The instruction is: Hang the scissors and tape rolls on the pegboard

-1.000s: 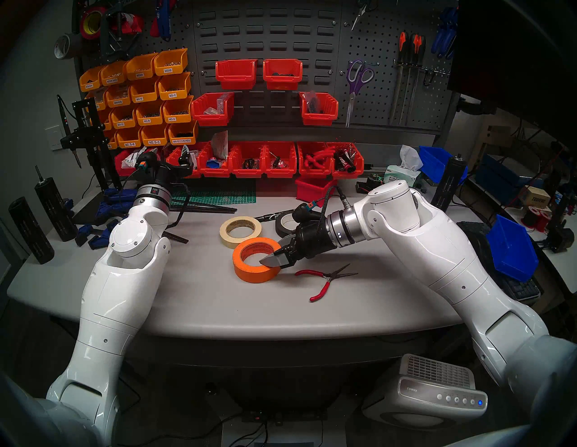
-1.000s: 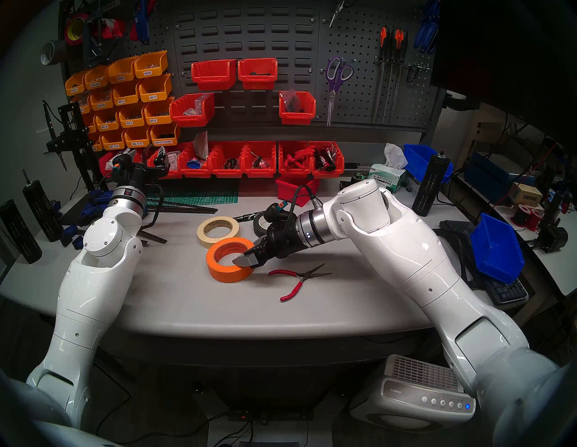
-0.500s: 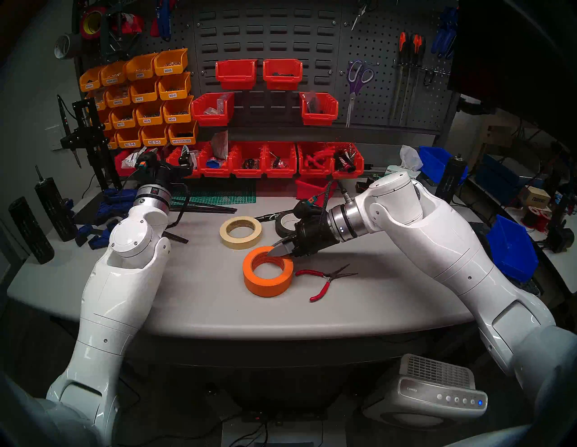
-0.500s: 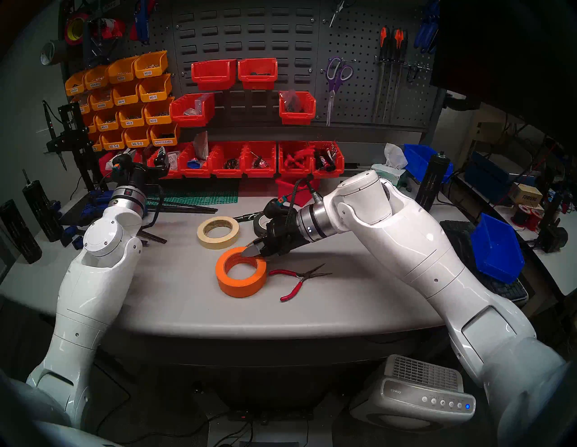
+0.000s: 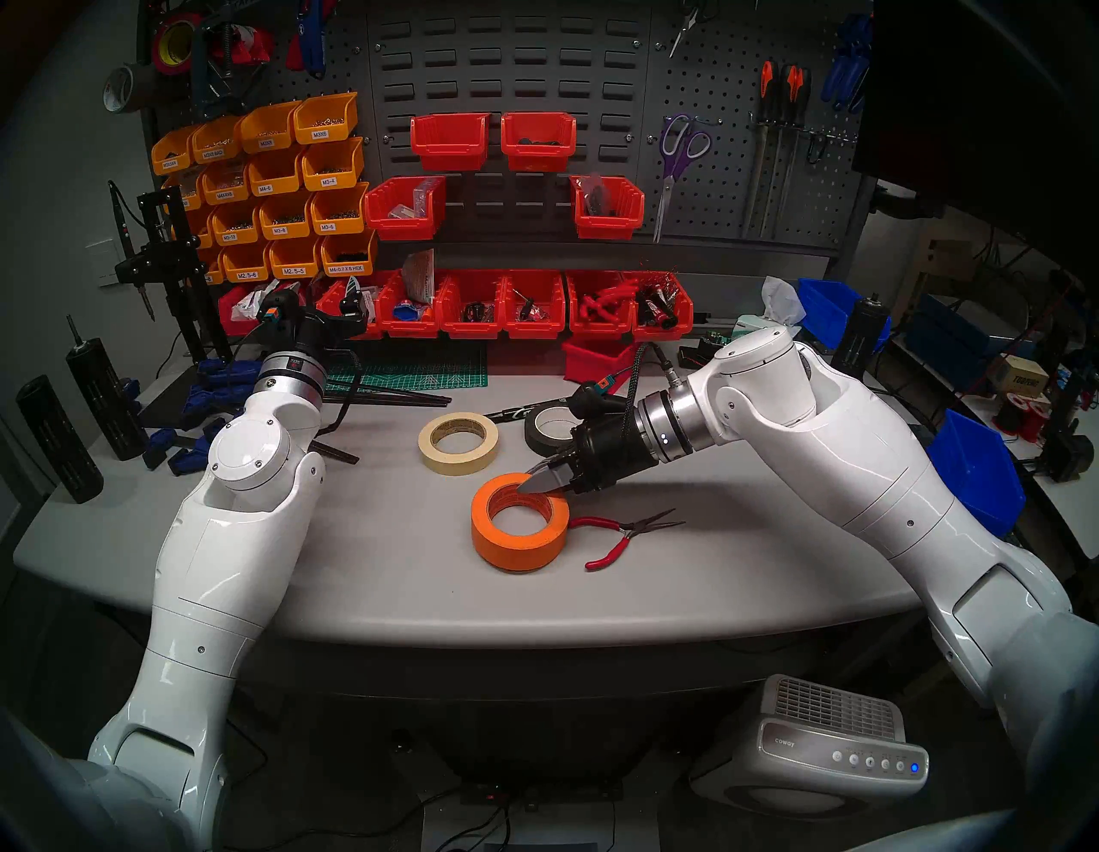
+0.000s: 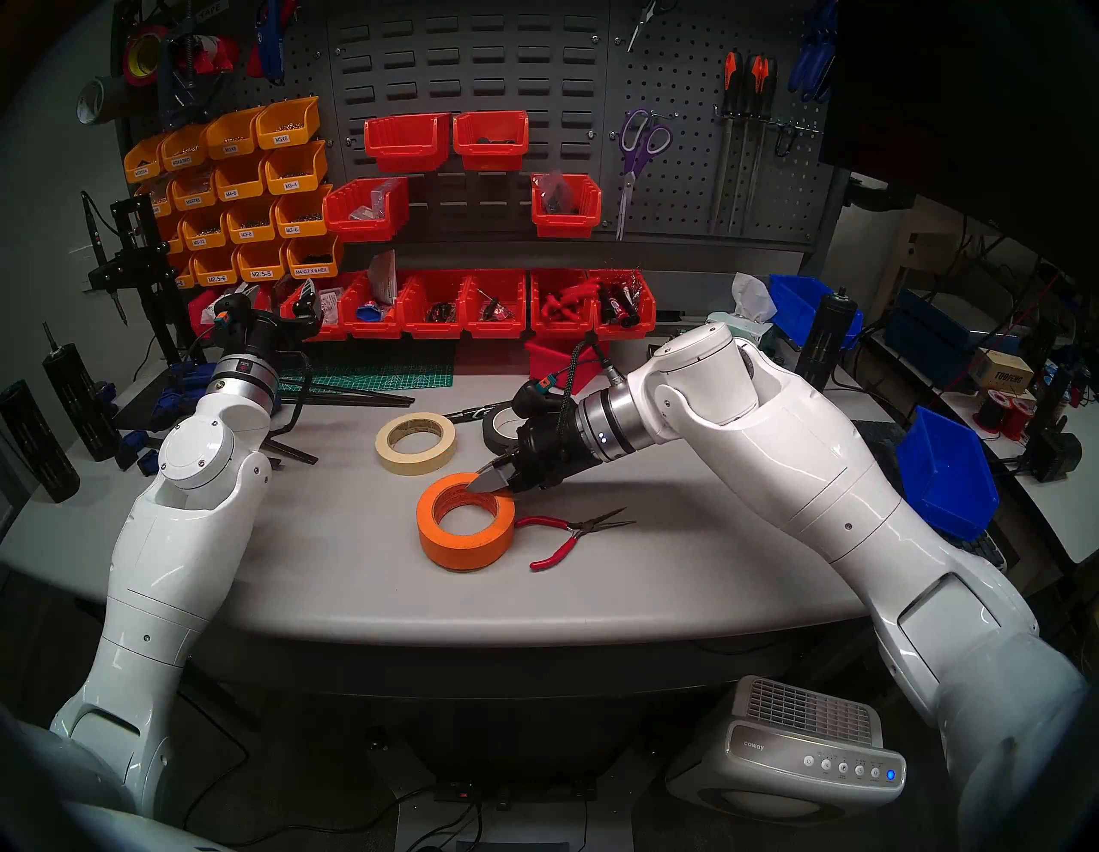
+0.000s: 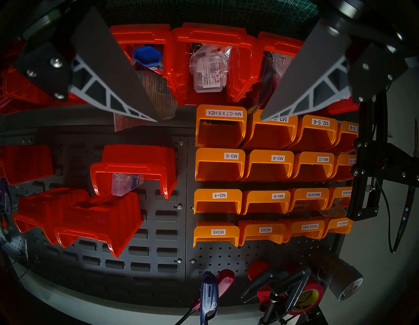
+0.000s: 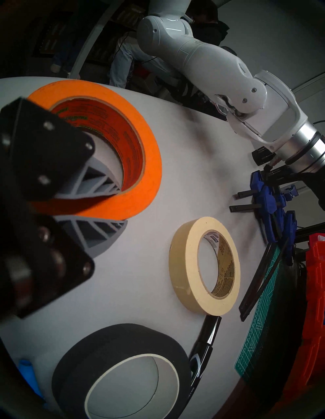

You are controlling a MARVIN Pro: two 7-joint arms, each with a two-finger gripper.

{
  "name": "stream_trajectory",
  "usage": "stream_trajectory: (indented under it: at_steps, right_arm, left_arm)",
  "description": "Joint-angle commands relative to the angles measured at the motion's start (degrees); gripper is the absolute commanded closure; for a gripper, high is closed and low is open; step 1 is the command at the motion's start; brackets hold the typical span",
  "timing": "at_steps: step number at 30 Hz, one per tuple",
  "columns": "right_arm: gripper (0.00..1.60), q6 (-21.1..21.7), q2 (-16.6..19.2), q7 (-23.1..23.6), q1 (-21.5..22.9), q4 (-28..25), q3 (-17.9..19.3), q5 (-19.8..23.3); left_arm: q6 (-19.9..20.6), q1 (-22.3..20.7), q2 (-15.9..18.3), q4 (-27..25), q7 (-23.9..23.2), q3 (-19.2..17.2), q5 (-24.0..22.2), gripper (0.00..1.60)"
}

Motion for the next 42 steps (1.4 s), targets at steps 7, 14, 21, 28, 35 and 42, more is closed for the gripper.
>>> stream_trajectory:
  at_steps: [7, 14, 21, 28, 35, 42]
  right_arm:
    - [1.6, -6.34, 0.77, 1.5, -4.33, -2.18, 3.49, 3.43]
    - [1.6, -8.95, 0.44, 0.09, -6.52, -2.75, 5.07, 4.09]
    - [1.6, -13.77, -1.72, -3.04, -8.88, -2.23, 8.14, 5.52]
    - [1.6, -18.42, -3.48, -5.6, -10.91, -2.09, 10.09, 6.45]
    - [1.6, -22.78, -4.57, -6.64, -12.27, -1.98, 11.1, 6.54]
    - [1.6, -27.74, -5.58, -8.09, -13.87, -1.55, 12.17, 6.36]
  left_arm:
    - [-1.06, -2.08, 0.05, -1.72, -0.11, -0.52, 0.03, 0.0]
    - [-1.05, -2.08, 0.06, -1.73, -0.11, -0.51, 0.03, 0.0]
    - [-0.99, -2.07, 0.07, -1.73, -0.1, -0.51, 0.03, 0.0]
    - [-0.99, -2.07, 0.07, -1.73, -0.1, -0.51, 0.03, 0.0]
    - [-0.98, -2.06, 0.07, -1.73, -0.1, -0.51, 0.03, 0.0]
    - [-0.99, -2.07, 0.07, -1.73, -0.1, -0.51, 0.03, 0.0]
